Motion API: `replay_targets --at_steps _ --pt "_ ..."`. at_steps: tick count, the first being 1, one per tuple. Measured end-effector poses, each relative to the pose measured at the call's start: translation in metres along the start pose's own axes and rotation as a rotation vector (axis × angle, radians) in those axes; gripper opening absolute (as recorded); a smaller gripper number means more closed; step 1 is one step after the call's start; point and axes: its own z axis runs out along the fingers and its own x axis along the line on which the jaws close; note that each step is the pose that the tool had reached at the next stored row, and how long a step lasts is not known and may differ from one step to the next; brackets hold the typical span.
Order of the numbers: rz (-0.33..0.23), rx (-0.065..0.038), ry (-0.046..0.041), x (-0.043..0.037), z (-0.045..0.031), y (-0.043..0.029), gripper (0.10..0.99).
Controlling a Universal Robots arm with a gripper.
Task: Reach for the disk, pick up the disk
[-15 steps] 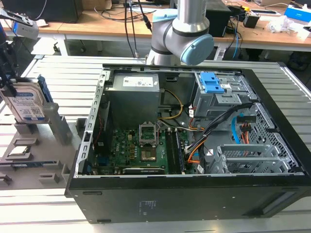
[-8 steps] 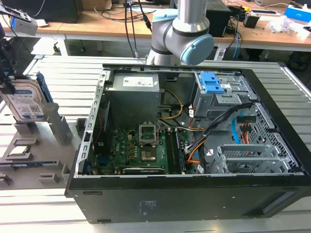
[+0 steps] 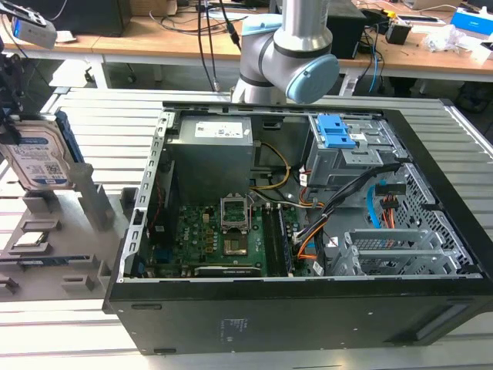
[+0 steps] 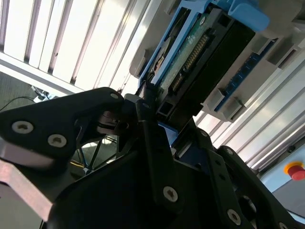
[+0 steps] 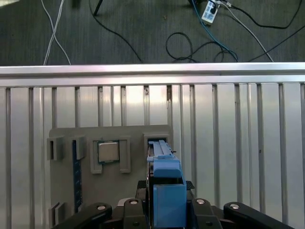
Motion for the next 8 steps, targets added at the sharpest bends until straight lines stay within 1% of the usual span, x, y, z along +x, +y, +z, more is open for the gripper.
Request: replay_targets --at_steps 8 --pt "0.000 0.000 0.0000 0.0000 -0.0101 0.0004 0.369"
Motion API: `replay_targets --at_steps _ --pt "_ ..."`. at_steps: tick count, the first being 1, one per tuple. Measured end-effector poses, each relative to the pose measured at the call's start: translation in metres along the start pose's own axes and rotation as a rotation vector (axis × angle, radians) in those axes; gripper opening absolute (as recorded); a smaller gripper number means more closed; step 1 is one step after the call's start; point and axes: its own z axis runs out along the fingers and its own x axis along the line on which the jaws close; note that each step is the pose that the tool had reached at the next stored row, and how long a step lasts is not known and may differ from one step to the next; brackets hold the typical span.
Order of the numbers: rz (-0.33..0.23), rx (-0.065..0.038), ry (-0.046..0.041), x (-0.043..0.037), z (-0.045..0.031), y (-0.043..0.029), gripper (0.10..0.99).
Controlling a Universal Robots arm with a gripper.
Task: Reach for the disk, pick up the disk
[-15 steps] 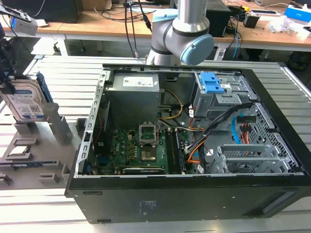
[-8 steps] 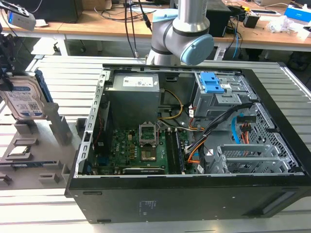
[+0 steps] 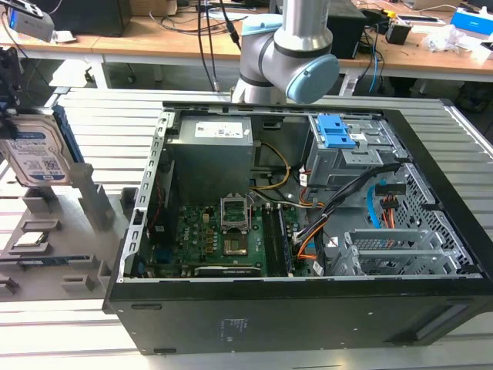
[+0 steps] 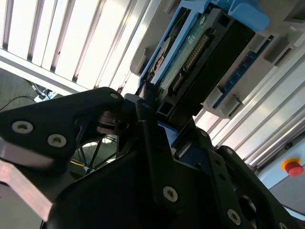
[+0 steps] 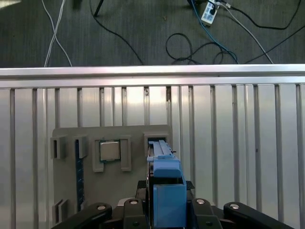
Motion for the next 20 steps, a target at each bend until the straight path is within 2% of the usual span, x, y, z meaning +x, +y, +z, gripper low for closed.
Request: replay_targets --at_steps 20 --pt "0.000 0.000 0.0000 0.0000 -0.0233 0.0009 0.369"
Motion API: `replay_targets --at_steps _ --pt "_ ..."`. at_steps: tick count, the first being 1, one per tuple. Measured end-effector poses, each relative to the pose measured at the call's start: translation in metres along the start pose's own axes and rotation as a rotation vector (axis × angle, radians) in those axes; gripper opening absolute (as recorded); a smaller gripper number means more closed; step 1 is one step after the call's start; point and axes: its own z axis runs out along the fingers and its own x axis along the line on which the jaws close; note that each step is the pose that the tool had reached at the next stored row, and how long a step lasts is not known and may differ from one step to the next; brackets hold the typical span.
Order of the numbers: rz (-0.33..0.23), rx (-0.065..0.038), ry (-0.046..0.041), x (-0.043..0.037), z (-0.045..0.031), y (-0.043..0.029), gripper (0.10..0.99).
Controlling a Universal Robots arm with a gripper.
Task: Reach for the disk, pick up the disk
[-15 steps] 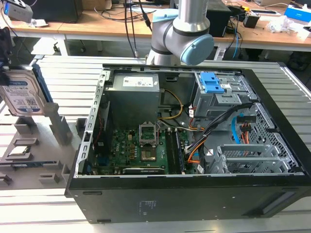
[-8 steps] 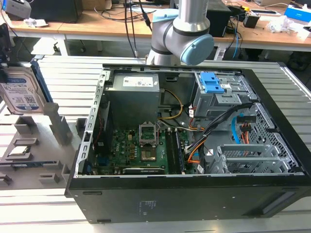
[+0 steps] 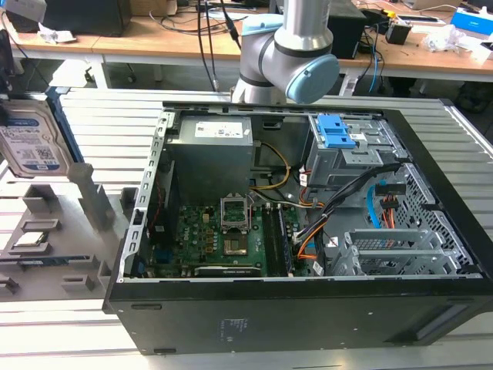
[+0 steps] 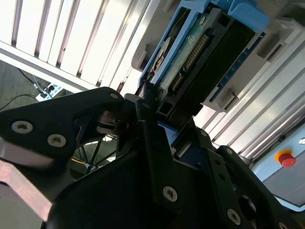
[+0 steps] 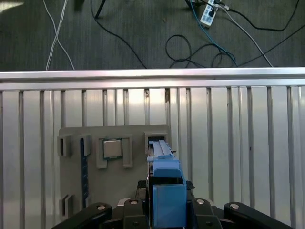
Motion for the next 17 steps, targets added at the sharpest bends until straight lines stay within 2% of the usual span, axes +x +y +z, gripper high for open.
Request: replay_targets --at_steps 5,17 --pt "0.000 0.000 -0.0001 0.0000 -0.0053 0.0002 0.369" --pt "0.000 0.000 0.0000 0.0000 -0.0252 0.0009 0.369"
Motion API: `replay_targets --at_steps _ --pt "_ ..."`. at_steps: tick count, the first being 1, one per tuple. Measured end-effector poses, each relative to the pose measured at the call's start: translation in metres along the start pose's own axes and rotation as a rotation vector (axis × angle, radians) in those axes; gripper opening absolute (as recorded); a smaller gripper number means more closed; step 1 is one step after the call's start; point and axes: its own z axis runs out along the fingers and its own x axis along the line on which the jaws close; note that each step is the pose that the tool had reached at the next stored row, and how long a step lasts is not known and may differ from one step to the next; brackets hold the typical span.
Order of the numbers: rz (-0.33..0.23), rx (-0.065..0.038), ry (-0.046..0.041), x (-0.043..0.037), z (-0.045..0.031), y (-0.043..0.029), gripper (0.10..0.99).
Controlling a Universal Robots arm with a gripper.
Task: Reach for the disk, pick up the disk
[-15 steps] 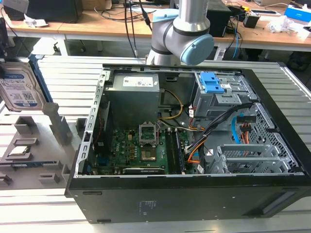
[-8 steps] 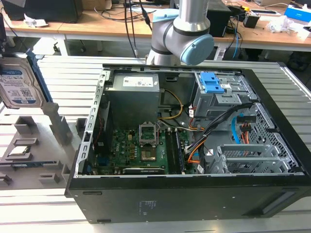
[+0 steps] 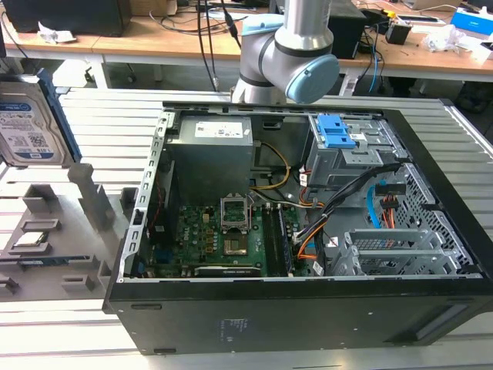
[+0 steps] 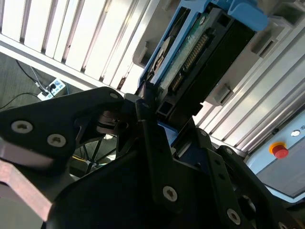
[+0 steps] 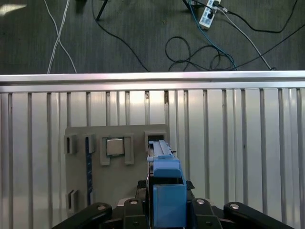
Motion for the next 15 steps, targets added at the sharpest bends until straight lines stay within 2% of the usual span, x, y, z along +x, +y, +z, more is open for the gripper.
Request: replay_targets --at_steps 10,12,15 --pt "0.000 0.000 0.0001 0.0000 -0.0145 0.0005 0.369" --pt "0.000 0.000 0.0000 0.0000 -0.0226 0.0007 0.369" --pt "0.000 0.000 0.0000 0.0000 -0.0296 0.0010 0.369"
